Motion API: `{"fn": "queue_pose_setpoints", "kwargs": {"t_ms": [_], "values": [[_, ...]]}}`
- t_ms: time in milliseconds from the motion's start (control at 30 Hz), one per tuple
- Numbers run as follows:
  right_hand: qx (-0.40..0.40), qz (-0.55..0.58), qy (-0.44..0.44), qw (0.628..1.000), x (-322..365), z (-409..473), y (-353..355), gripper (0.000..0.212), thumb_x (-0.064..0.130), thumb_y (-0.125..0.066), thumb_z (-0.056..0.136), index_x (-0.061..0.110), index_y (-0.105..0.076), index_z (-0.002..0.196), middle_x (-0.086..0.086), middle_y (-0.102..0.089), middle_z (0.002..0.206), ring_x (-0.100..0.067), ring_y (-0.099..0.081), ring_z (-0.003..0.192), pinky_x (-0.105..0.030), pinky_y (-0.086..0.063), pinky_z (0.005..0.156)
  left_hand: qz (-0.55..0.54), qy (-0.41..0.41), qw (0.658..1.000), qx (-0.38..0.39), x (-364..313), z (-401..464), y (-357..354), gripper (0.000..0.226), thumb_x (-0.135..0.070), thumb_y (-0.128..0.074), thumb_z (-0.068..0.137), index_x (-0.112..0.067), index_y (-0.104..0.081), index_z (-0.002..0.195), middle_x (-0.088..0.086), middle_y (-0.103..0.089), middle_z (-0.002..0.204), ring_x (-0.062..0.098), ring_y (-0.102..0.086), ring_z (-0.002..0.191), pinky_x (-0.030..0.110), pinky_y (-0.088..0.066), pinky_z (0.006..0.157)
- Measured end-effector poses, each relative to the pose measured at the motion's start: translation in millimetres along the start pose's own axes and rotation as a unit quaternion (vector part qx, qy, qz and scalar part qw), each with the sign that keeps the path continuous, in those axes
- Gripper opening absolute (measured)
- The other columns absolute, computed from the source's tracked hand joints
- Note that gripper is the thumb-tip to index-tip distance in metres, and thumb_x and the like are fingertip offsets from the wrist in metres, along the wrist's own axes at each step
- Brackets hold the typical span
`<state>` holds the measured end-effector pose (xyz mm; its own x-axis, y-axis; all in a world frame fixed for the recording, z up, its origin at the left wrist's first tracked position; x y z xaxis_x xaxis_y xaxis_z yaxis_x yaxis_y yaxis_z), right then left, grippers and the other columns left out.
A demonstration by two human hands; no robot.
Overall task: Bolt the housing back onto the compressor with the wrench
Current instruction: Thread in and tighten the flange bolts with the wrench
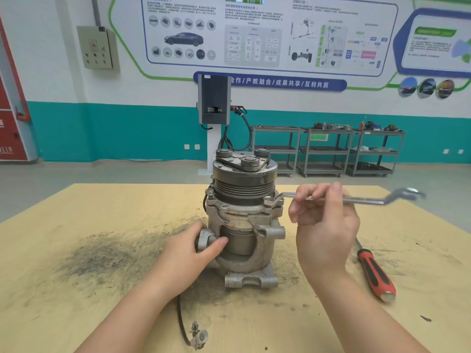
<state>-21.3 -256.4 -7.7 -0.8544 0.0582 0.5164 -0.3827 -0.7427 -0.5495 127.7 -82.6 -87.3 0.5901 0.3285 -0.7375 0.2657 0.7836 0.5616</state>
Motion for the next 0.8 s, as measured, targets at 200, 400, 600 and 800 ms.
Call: {"fn": "queue_pose_setpoints", "kwargs": {"t_ms": [200,400,600,800], "values": [[0.23,-0.327,0.328,0.856,11,-38,-37,0.039,0.029,-0.05,0.1,0.0,-0.068,0.081,-0.008,-0.065,0.082,-0.022,-0.061,0.076,-0.031,-0.051,0.068,-0.009,-0.001,1.0,0.006,-1,0,-2,0.032,-0.055,-0.063,0.086,-0.025,-0.054,0.083,-0.025,-0.066,0.075,-0.009,-0.062,0.057,0.007,-0.039,0.054],[0.084,-0.093,0.127,0.984,22,-10,-20,0.034,0.037,-0.038,0.102,0.017,-0.058,0.082,-0.004,-0.064,0.077,-0.022,-0.059,0.064,-0.029,-0.048,0.059,0.001,0.01,1.0,0.015,0,-1,0,0.034,-0.062,-0.059,0.086,-0.029,-0.053,0.085,-0.024,-0.068,0.085,-0.01,-0.063,0.067,0.009,-0.04,0.054],[-0.044,0.098,-0.175,0.979,-4,15,3,0.044,0.03,-0.033,0.104,0.012,-0.053,0.069,-0.006,-0.06,0.064,-0.018,-0.051,0.05,-0.022,-0.041,0.047,0.0,0.016,1.0,0.008,-1,-1,1,0.038,-0.07,-0.056,0.081,-0.032,-0.053,0.084,-0.022,-0.068,0.086,-0.005,-0.062,0.071,0.011,-0.04,0.054],[-0.063,0.179,-0.29,0.938,-21,18,7,0.031,0.016,-0.031,0.098,0.014,-0.042,0.068,-0.002,-0.05,0.06,-0.015,-0.042,0.045,-0.021,-0.034,0.043,-0.008,0.014,1.0,0.013,-2,-2,0,0.033,-0.064,-0.059,0.085,-0.031,-0.056,0.089,-0.026,-0.067,0.087,-0.008,-0.062,0.066,0.007,-0.039,0.054]]}}
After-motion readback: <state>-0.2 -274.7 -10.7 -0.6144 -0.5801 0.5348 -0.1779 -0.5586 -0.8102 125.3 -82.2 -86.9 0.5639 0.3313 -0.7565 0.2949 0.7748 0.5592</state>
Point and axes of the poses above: each hand's wrist, its own z-axis towards the middle knuckle, its own y-axis out of the back of the hand, x = y × z, the point moved 5 cm from there along z, towards the middle knuckle
